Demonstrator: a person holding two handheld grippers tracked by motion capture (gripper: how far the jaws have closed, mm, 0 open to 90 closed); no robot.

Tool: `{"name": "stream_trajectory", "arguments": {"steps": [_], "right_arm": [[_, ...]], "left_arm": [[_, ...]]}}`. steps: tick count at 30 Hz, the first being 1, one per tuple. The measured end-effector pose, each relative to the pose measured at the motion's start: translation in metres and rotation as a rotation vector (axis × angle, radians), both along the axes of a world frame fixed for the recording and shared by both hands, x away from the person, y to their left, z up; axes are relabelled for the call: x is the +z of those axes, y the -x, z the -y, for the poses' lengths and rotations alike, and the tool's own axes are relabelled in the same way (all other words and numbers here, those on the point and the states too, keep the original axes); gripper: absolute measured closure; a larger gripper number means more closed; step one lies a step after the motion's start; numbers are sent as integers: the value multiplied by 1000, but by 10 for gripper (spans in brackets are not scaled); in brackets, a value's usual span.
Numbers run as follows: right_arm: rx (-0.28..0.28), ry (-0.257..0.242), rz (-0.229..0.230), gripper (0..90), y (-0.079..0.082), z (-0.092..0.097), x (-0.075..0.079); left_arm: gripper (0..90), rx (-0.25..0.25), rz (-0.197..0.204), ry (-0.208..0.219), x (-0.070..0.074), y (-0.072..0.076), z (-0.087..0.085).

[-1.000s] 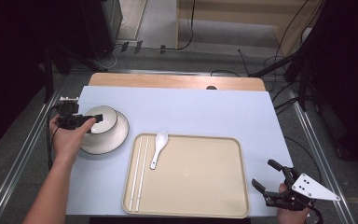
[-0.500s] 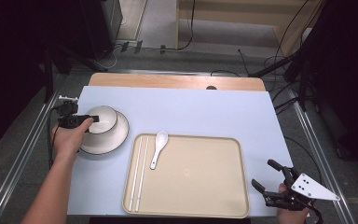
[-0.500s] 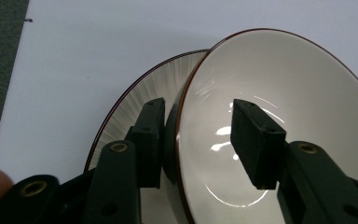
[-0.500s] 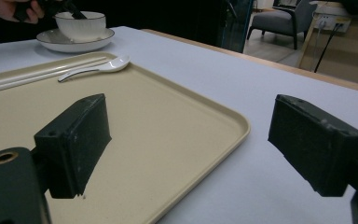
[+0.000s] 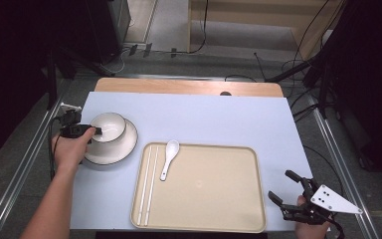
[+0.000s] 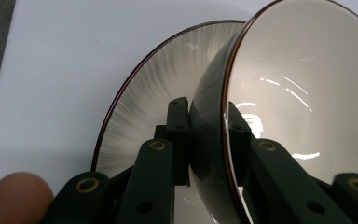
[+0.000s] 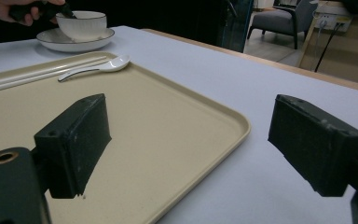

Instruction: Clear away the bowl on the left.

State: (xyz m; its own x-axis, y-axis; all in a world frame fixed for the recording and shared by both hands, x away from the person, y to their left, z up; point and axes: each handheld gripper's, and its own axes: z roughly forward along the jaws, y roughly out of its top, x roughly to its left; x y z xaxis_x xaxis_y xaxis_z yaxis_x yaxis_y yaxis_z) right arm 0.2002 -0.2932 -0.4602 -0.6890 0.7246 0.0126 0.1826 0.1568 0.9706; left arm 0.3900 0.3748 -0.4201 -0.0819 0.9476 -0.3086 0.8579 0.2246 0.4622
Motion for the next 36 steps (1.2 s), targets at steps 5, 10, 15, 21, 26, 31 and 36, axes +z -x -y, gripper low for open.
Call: {"name": "stream_trajectory", "arguments": {"steps": [5,10,15,21,26,31,36], "right_arm": [[-1,-2,3,129,0,0,0],[-2,-7,5,129,0,1,0],[-4,-7,5,129,1,1,1],[-4,-7,6,130,1,1,1],[-3,-8,7,129,1,1,1],[0,-4,4,129,1,0,1],[-1,-5,5,130,1,-1,1]], "left_arm": [[804,-20,28,24,0,2,-1],[814,-30,55,27,1,6,-3],[817,-56,81,18,3,12,-3],[818,-100,133,20,11,23,2],[818,-122,166,39,17,34,8],[819,-164,177,46,20,44,18],[820,-186,183,55,21,52,25]]}}
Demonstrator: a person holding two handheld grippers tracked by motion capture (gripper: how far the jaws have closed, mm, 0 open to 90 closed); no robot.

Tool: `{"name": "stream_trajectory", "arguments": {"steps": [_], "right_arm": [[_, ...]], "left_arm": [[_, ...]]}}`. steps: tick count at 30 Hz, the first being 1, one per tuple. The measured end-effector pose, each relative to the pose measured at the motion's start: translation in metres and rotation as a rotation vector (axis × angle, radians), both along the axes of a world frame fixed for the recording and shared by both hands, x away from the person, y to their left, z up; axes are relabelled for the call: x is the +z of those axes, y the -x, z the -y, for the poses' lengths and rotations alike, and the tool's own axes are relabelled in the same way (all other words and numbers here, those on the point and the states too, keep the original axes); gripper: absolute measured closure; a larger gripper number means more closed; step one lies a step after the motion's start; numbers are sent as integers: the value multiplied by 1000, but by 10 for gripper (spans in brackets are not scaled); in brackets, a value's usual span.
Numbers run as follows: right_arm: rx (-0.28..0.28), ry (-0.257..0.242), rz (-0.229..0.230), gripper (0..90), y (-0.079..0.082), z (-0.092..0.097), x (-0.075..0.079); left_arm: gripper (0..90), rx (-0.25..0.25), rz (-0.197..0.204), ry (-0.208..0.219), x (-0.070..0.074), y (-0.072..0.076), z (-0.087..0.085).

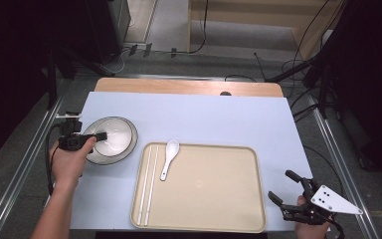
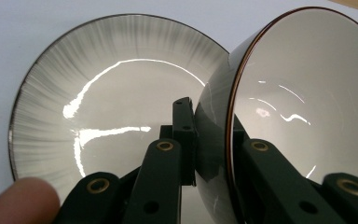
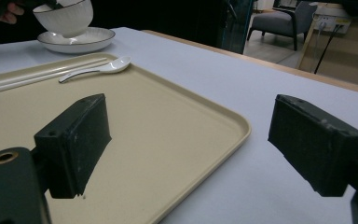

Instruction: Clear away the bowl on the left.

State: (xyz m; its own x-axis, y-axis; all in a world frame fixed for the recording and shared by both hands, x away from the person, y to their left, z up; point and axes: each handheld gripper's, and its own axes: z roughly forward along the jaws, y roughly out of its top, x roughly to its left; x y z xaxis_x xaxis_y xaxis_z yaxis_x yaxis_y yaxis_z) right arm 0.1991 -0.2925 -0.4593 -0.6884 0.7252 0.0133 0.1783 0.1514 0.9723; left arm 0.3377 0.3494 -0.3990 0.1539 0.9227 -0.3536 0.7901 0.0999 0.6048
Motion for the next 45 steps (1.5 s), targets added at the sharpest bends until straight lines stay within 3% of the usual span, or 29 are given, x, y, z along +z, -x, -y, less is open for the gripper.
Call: {"name": "stream_trajectory", "arguments": {"steps": [11,18,23,29,39,45], "right_arm": [[3,2,2,129,0,-1,0],[5,5,1,129,0,-1,0],[5,6,0,130,0,-1,0],[5,7,1,129,0,-2,0],[7,7,1,129,0,-2,0],[5,7,3,129,0,-2,0]], "left_arm": [[820,-59,25,22,5,25,19],[820,-117,13,20,0,43,37],[820,-153,9,43,-2,53,48],[820,-196,15,28,-4,66,67],[819,-258,-6,25,-8,85,94],[817,-301,-22,1,-14,93,109]]}}
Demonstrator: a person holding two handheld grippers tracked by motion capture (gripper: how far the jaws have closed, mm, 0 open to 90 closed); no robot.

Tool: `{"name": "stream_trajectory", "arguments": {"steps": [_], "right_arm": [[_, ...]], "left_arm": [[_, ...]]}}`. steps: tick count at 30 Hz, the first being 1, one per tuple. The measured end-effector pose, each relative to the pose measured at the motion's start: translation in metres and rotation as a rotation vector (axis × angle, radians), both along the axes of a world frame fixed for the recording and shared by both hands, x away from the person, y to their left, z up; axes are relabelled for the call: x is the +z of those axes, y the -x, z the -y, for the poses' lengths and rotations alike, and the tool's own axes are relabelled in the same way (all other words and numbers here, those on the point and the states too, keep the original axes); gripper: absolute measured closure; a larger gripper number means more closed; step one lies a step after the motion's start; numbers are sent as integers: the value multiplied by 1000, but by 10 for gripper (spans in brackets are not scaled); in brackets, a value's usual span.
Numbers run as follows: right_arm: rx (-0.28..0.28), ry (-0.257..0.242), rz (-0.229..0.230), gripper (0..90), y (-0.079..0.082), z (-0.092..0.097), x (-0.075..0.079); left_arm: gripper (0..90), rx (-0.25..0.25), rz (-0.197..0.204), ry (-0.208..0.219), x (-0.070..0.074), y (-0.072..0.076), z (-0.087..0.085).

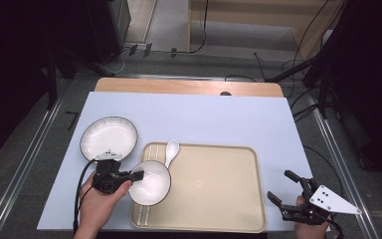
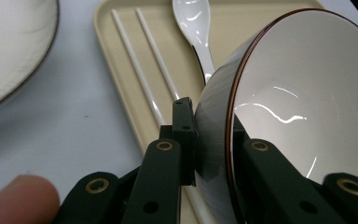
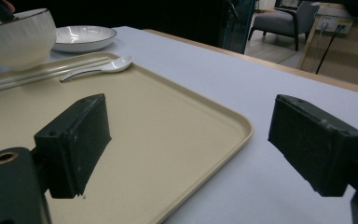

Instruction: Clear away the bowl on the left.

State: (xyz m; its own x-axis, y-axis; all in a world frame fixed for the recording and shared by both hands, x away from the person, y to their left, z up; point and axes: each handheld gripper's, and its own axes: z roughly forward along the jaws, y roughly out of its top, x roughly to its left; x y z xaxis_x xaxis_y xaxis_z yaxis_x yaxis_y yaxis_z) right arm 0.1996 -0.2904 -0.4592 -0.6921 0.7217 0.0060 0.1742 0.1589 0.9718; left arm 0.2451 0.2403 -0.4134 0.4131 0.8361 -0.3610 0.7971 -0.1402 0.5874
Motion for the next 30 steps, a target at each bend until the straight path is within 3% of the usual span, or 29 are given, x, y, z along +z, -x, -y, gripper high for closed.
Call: {"name": "stream_trajectory", "arguments": {"steps": [7,21,30], "right_arm": [[0,-2,-2,129,0,0,0],[-1,1,1,129,0,1,0],[-1,5,-1,129,0,1,0]], "left_arm": [[806,-24,-10,-19,-7,8,14],[783,-107,-69,-23,-21,17,39],[777,-130,-67,-22,-22,15,44]]}}
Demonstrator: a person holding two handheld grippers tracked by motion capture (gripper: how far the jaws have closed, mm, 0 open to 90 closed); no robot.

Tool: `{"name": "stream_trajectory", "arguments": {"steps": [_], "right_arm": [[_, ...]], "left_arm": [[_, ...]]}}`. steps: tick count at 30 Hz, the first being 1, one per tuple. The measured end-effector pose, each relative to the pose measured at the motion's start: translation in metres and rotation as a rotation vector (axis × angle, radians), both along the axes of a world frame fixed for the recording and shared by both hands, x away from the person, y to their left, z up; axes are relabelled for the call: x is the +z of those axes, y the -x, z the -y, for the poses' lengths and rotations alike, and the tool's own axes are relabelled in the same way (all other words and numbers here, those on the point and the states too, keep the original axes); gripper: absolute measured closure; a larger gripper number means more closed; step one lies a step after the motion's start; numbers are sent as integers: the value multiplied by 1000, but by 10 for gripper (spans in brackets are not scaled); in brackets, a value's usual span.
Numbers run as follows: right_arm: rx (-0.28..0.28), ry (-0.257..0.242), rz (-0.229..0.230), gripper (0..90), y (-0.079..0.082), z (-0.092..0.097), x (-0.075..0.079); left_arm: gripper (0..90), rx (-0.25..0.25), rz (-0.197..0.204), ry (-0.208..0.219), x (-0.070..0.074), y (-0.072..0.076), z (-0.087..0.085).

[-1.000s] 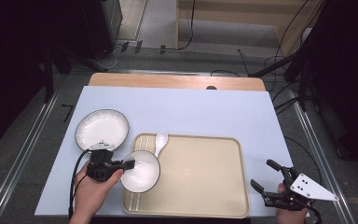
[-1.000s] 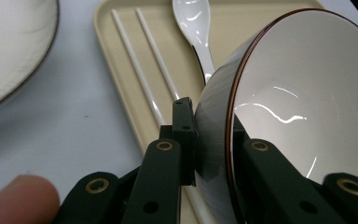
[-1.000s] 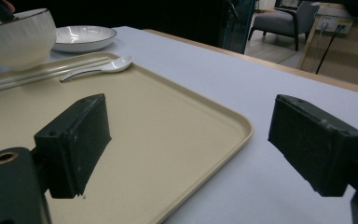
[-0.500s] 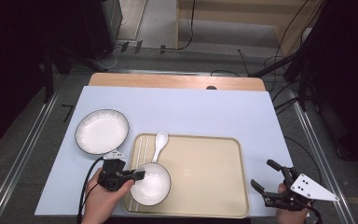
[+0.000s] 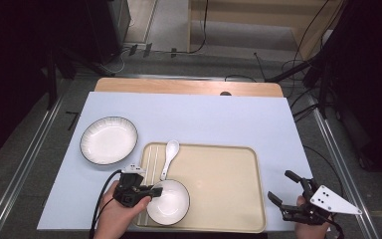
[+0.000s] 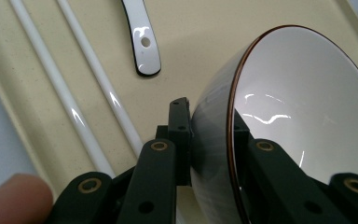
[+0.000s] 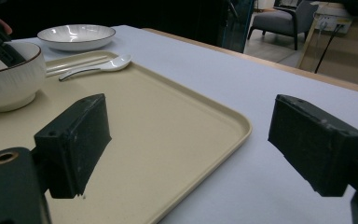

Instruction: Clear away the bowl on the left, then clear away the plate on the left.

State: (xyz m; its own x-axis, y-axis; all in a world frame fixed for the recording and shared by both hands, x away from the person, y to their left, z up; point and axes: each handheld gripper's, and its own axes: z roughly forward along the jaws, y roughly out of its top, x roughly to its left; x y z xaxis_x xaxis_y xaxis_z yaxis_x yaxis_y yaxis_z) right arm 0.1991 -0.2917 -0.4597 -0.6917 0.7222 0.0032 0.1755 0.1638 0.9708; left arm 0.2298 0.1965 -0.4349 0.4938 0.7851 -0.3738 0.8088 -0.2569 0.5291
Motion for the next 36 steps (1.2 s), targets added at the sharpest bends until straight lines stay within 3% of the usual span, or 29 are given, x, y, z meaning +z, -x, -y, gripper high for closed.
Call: {"name": "stream_trajectory", "arguments": {"steps": [2,5,7,11,16,19,24,30,32,36], "right_arm": [[-4,0,-3,129,1,1,0],[-10,-3,0,129,1,3,0],[-12,-7,-1,130,1,4,0],[-11,-6,1,129,1,3,1],[-5,-3,-3,130,-1,2,0],[-2,-3,-1,129,0,2,0],[-6,-5,-1,129,-1,3,0],[-5,-1,-6,130,-1,2,0],[-4,-2,-1,129,-1,3,0],[-7,-12,-2,129,0,4,0]], "left_arm": [[728,-6,11,35,2,-1,-3],[604,-34,26,48,6,-2,-6],[524,-34,61,69,9,-2,-11],[386,-28,81,133,16,-5,-23],[146,12,101,112,25,-7,-35],[80,43,122,113,28,-8,-41],[0,87,134,94,31,-11,-50],[0,165,166,97,31,-14,-67],[0,185,169,123,31,-16,-76],[0,235,185,128,34,-21,-91]]}}
